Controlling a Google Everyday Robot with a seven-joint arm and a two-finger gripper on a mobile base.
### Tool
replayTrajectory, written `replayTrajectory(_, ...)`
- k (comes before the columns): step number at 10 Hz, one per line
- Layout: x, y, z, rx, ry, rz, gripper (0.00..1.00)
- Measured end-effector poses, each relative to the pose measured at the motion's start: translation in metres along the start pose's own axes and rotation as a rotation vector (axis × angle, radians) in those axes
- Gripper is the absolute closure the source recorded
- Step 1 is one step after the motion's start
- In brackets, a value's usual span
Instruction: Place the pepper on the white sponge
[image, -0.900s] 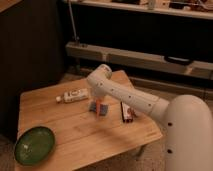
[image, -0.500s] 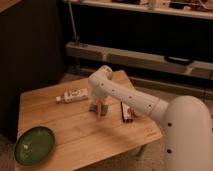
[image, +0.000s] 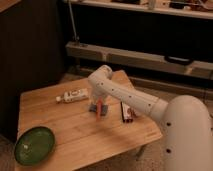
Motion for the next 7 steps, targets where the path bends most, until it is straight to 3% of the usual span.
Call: replayTrajectory(7,0.0047,-0.0013,-0.0042,0.005,0.022,0.004,0.2)
